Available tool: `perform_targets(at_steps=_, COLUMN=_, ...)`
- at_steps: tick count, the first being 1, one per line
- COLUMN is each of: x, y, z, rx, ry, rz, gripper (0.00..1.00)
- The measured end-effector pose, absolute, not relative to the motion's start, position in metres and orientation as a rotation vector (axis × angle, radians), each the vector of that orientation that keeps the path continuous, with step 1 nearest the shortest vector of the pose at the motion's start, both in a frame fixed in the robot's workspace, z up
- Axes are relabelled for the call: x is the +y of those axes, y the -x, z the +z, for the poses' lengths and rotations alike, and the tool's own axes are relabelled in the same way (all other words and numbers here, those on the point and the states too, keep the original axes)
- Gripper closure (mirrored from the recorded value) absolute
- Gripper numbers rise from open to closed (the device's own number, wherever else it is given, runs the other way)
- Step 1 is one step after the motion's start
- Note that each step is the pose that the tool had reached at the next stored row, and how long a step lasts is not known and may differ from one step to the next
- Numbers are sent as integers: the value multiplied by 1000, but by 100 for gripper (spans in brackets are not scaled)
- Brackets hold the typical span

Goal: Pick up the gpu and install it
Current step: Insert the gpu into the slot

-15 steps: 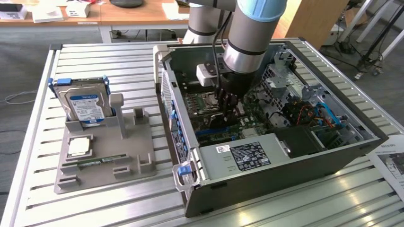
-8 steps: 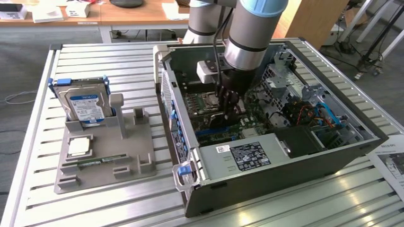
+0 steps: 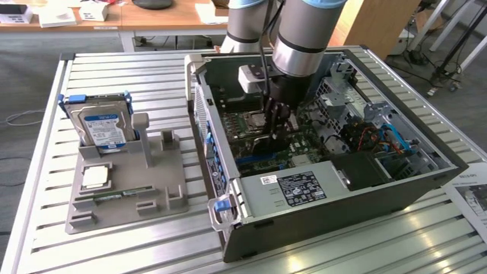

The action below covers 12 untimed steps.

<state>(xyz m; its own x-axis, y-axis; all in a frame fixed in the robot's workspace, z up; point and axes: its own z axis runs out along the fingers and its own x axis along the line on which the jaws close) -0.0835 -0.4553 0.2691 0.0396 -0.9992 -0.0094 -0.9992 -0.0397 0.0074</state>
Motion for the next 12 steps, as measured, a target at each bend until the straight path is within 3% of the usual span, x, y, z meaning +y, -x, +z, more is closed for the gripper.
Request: perform_targets(at_steps=12, x=-455, y=83, z=280, rx=2176, ry=2264, rz=19, gripper=65)
